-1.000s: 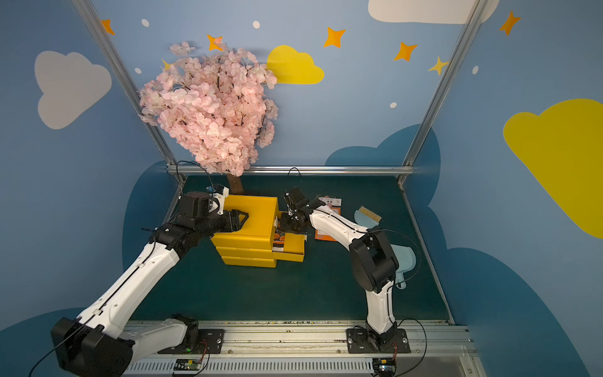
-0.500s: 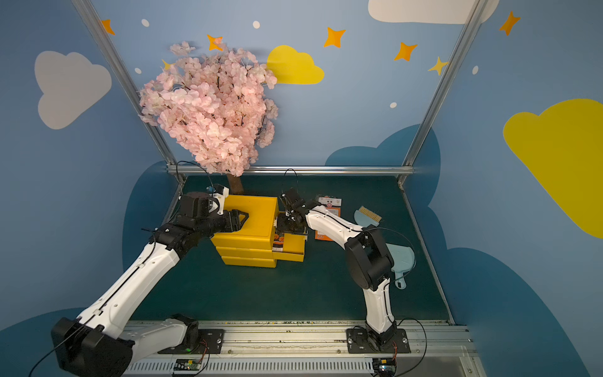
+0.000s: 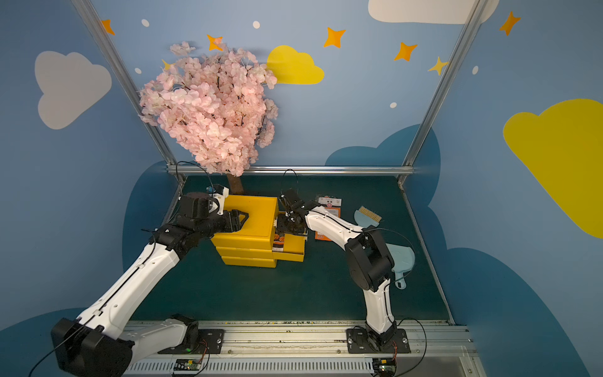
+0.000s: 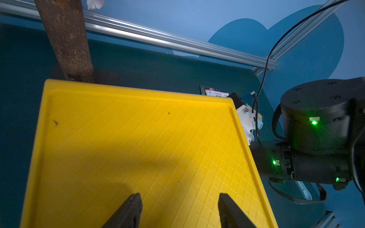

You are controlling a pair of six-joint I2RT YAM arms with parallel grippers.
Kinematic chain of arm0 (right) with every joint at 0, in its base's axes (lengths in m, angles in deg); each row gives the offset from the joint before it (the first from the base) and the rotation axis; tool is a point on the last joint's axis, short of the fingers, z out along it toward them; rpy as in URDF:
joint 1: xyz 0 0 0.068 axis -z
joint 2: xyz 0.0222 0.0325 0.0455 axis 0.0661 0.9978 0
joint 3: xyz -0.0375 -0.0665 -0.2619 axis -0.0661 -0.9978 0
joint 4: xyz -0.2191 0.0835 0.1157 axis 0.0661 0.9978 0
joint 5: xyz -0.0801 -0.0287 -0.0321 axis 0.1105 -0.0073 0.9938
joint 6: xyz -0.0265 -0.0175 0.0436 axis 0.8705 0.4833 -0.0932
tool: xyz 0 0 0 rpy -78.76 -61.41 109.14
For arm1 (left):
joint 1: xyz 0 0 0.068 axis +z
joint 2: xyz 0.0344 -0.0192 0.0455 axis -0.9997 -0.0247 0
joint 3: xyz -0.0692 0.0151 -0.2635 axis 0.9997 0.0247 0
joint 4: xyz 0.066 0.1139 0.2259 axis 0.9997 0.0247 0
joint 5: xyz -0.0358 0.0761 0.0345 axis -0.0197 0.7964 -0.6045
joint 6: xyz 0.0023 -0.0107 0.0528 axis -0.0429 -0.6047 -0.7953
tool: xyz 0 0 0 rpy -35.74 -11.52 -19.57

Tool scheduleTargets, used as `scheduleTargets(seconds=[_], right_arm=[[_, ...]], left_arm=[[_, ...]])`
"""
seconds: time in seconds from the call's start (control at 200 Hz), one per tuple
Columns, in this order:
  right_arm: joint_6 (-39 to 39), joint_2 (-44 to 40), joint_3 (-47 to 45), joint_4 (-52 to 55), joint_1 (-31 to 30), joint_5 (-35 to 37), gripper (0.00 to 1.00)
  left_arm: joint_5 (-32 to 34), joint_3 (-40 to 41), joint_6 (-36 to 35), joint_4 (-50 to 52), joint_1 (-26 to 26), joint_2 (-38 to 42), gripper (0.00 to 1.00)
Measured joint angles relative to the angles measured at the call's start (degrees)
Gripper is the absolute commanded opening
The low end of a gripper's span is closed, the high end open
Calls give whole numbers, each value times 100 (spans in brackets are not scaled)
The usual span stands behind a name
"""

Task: Take the seed bags out of the drawer
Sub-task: Pick up the seed packet from the drawer.

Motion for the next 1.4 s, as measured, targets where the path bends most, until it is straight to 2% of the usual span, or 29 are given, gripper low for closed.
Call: scheduleTargets(seconds=[0.436,0.621,0.721,0.886,1.151,1.402], right_arm=[[-2,-33,-44,42,-44,131,31],[-107,-87,-254,-275,-22,-50,27],[-225,-162,-452,-529,17,-166,21],[-448,-337,-859,-975,142,-382,0],[-509,-520,-1091,-1237,232,-573,0],[-326,-916,-1078,-833,382,-597,0]], left_arm=[[0,0,2,-2,0,2,67],[0,0,0,-2,0,0,67],[0,0,0,-2,0,-15,67],[-7,0,0,-13,0,-22,67],[-11,0,0,-20,0,-28,67],[-13,0,0,-26,0,-31,67]])
